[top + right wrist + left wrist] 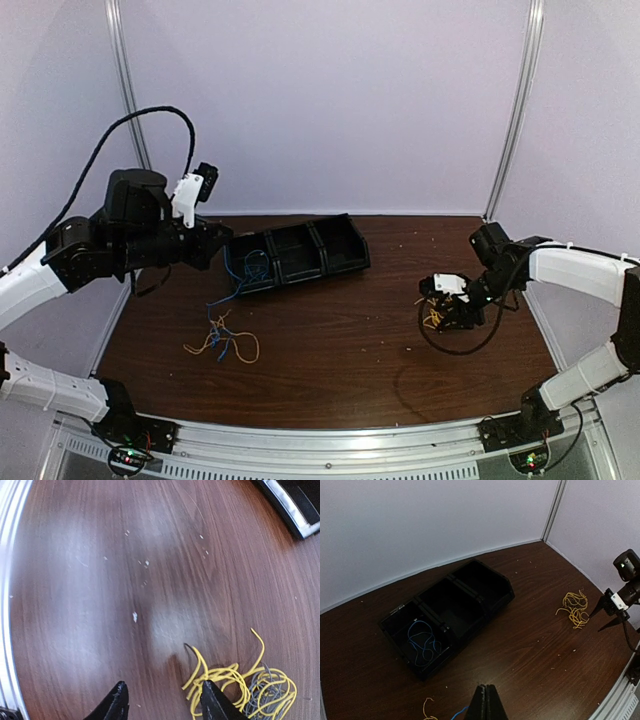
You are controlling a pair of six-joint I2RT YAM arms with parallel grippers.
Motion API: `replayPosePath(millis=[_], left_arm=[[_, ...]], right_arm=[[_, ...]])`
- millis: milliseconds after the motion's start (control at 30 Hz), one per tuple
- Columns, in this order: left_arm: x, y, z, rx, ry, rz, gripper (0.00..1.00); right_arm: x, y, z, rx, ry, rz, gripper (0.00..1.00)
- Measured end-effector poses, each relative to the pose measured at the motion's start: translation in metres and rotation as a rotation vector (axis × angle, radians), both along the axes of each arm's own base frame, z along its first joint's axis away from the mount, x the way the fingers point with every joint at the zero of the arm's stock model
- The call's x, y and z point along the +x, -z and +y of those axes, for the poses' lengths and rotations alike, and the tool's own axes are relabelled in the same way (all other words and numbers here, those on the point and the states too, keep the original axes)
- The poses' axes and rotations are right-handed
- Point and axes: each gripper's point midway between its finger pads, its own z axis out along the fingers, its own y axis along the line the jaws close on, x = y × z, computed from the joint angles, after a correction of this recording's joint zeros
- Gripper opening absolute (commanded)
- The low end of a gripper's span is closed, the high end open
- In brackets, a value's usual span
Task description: Untangle the cables
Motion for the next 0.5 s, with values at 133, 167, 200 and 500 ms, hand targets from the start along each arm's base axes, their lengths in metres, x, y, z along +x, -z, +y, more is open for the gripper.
replayPosePath(millis=[133, 167, 200, 500], left_arm=[[-0.004, -0.015, -0.004, -0.088, 0.018, -0.019, 0.0], [-0.004, -0.02, -0.005, -0.109, 0.022, -0.027, 0.0], [-0.005, -0.023, -0.005, -0.124, 0.024, -0.034, 0.0], [-0.009, -0.046, 0.002, -0.179, 0.014, -0.072, 0.0]], right_arm=[[-0.027, -0.015, 0.047, 0.039, -0.128, -0.03, 0.52], [-0.032, -0.018, 0.058, 0.049, -0.153, -0.037, 0.51], [-0.038, -0.022, 0.072, 0.063, -0.186, -0.044, 0.51], [-0.046, -0.046, 0.211, 0.168, -0.359, -0.121, 0.47]])
